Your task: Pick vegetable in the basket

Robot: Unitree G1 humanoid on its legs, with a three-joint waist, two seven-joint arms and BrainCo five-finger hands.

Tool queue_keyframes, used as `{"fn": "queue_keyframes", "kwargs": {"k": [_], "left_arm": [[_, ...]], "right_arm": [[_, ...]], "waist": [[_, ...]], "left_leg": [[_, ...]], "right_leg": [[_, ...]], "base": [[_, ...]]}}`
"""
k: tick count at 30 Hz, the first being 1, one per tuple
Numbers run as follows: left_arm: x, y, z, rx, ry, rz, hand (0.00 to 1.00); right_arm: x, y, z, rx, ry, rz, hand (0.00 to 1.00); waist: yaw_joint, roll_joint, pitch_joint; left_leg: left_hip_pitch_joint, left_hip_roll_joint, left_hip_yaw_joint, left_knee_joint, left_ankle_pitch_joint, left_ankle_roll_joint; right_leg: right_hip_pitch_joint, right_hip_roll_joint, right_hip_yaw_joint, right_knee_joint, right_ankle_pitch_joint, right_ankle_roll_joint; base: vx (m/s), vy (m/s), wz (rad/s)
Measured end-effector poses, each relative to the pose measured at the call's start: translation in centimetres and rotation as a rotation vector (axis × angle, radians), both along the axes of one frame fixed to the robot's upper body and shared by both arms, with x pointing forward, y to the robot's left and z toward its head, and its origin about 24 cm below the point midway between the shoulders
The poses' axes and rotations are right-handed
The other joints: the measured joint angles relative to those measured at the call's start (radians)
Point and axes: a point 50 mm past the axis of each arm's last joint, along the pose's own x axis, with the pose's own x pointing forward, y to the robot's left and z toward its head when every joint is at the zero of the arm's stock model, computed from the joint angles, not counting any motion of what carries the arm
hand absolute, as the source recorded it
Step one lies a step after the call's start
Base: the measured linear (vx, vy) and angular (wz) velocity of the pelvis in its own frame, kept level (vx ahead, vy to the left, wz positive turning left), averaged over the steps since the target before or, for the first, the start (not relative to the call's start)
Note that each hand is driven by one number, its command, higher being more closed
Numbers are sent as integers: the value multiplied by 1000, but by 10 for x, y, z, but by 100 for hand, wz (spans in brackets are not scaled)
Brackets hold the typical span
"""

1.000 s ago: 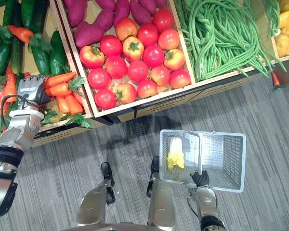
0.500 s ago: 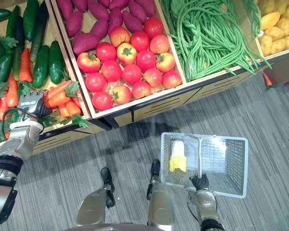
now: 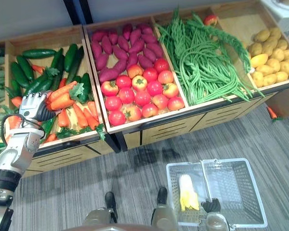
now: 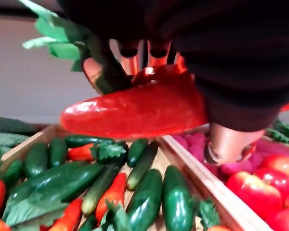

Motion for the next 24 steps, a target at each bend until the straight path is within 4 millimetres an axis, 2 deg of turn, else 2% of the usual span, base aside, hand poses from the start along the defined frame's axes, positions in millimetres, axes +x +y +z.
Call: {"fn": "queue_keyframes", "kwargs": {"k": [5,10,12,15,17,18,20,23,24], "left_arm": [[-10,-23,4,10,-36,-129,100],[-19,-58,-5,18,20,-328,100],[-22,-73,-6,27,43,-409,100],[-28,-91,-8,17,64,-512,100],[-35,-112,-11,-11,95,-628,100],[-37,-118,-11,-20,100,-658,100],[-47,-141,-17,-32,146,-789,100],[-55,-161,-18,-26,171,-903,100],[-58,-169,-16,-40,176,-952,100]], "right_arm": [[7,-21,13,-95,12,81,100],[42,-52,53,-274,-41,306,100],[56,-57,66,-323,-67,377,100],[79,-56,84,-372,-112,479,100],[92,-52,95,-401,-122,591,100],[94,-50,97,-408,-122,616,100],[102,-44,105,-420,-128,714,100],[108,-35,111,-428,-137,794,100],[111,-31,115,-432,-151,825,100]], "waist": [[-6,0,-40],[-34,0,-67],[-46,0,-70],[-54,-3,-73],[-57,-2,-86],[-58,-2,-88],[-61,-1,-102],[-64,-6,-109],[-74,-9,-111]], "left_leg": [[26,-5,12,-31,12,2],[82,-18,78,-60,11,3],[103,-23,106,-63,5,3],[155,-26,187,-68,-14,-3],[204,-25,274,-68,-37,-12],[216,-22,296,-68,-43,-15],[256,-21,373,-68,-65,-26],[282,-18,430,-55,-91,-36],[283,-11,447,-37,-107,-40]], "right_leg": [[20,4,9,-36,17,3],[28,5,76,-54,41,9],[28,6,108,-56,47,12],[28,18,193,-57,56,18],[27,36,279,-56,64,25],[27,40,297,-56,65,27],[27,60,365,-51,67,30],[26,70,416,-48,69,33],[26,73,428,-47,69,34]], "base": [[-18,0,-7],[8,12,-34],[2,16,-46],[2,24,-83],[1,8,-111],[11,-21,-101],[4,-31,-94],[-5,-22,-65],[14,-46,-39]]}}
